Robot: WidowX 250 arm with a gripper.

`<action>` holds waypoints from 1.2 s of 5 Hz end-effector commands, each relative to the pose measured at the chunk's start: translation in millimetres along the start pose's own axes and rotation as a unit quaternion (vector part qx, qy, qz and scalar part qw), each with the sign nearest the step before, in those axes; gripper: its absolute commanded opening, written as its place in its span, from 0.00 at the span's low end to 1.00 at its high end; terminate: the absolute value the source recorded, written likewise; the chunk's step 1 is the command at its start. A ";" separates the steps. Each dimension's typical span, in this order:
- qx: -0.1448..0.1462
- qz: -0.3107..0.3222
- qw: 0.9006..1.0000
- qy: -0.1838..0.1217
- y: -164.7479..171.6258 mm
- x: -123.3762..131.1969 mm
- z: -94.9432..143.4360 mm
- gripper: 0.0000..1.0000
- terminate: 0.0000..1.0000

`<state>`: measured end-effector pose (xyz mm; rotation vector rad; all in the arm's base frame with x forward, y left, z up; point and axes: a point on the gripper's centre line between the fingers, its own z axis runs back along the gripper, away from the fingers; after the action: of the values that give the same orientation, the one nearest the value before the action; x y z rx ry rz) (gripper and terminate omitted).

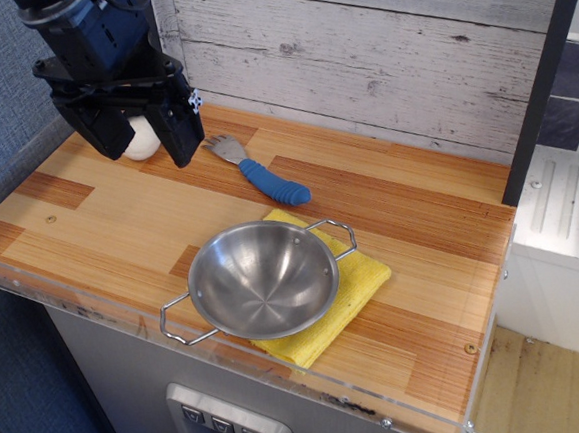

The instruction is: Put the onion in the pan

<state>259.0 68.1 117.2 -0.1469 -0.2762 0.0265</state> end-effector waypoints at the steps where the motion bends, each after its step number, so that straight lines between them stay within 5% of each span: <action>1: 0.000 0.000 1.000 0.000 0.0 0.0 0.0 1.00 0.00; 5: 0.091 -0.030 0.995 -0.038 59.6 27.1 -8.2 1.00 0.00; 6: 0.118 -0.015 0.990 -0.076 76.4 40.0 -17.5 1.00 0.00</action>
<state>297.2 136.5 81.3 0.0666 -0.3777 0.0422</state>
